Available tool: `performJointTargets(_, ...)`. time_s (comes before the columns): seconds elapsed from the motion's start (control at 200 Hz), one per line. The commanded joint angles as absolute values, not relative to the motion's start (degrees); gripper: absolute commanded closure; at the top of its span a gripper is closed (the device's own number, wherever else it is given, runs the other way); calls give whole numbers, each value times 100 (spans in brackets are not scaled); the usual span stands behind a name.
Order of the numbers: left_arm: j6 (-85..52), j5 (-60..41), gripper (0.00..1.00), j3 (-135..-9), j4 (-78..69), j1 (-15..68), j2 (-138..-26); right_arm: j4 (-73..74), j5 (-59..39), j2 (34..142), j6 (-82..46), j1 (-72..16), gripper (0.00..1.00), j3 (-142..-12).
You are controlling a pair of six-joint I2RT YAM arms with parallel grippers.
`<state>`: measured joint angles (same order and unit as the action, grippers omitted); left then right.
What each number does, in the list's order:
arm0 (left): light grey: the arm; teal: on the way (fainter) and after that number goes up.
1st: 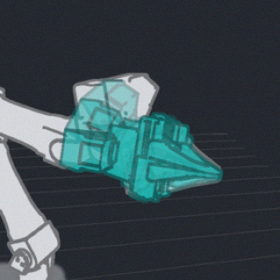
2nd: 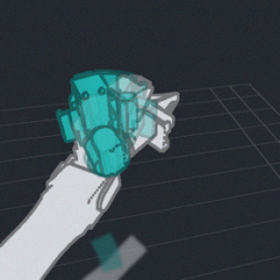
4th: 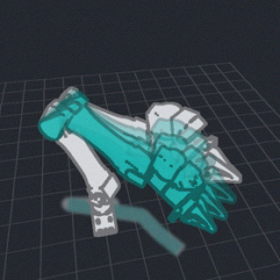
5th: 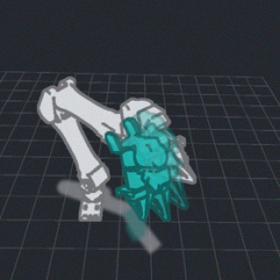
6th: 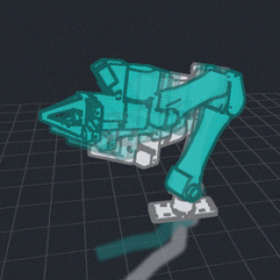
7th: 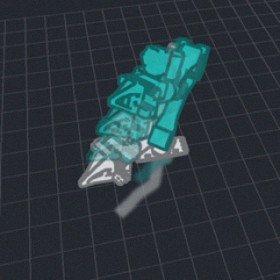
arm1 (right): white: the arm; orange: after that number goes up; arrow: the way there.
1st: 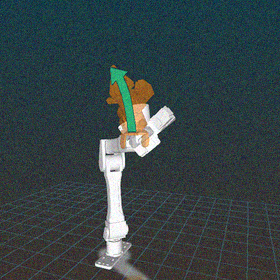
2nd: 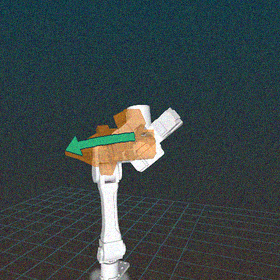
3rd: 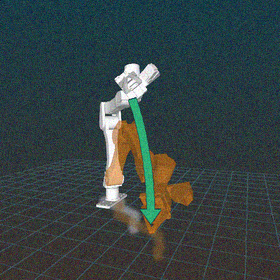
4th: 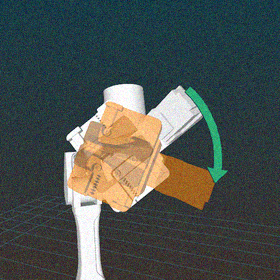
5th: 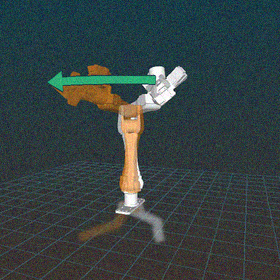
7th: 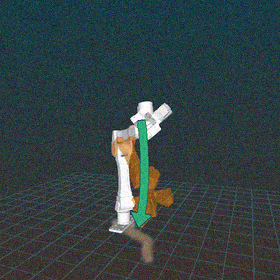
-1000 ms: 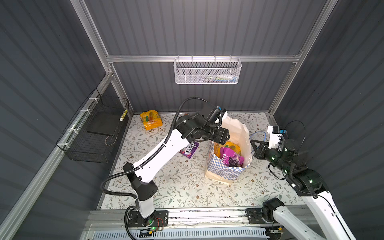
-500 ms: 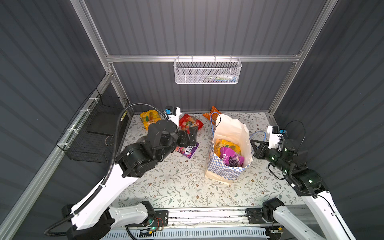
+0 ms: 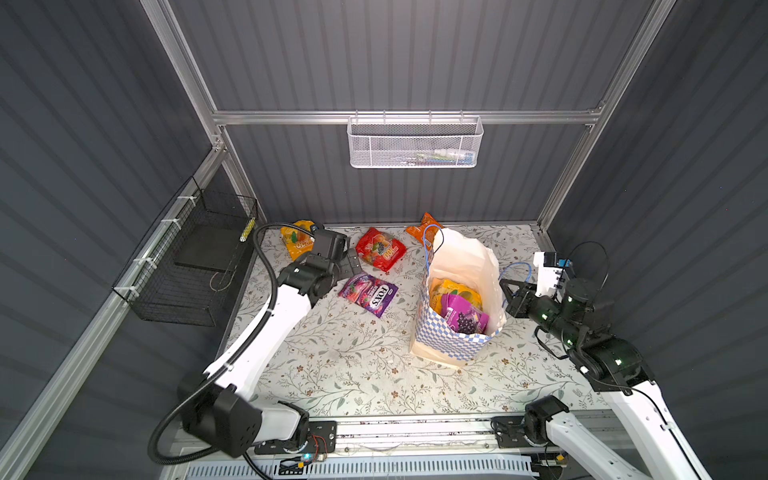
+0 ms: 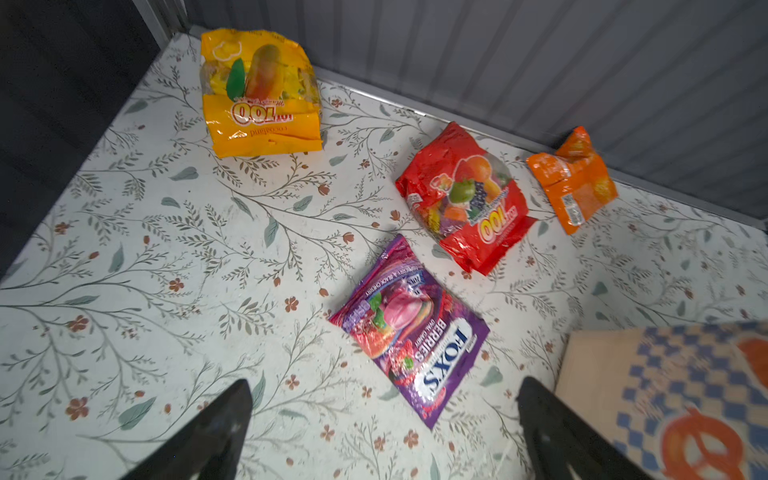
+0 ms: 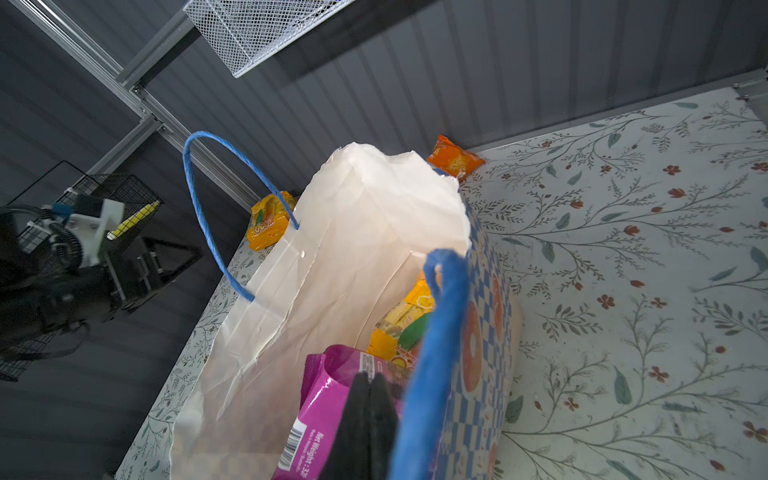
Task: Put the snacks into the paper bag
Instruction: 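Withdraw the left gripper and move it to the yellow Lot100 mango bag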
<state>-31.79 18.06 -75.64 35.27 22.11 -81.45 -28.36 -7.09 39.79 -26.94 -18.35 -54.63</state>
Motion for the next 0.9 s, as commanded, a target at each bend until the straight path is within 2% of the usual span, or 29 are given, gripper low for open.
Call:
performJointTargets(0.0, -3350, 1392, 0, -7800, 3084, 1683, -8812, -2724, -525, 3955, -2650, -1809, 100, -5405)
performJointTargets(0.145, -3313, 1382, 0, -8050, 2611, 959, -9799, -2765, -408, 3946, -2619, -1810, 100, -5408)
performJointTargets(0.43, -2686, 1072, 0, -9606, 2583, -64, -11587, -2770, -368, 4007, -2598, -1806, 100, -5405)
performJointTargets(0.896, -2115, 429, 0, -10938, 2524, -711, -13069, -2780, -307, 4069, -2565, -1811, 100, -5397)
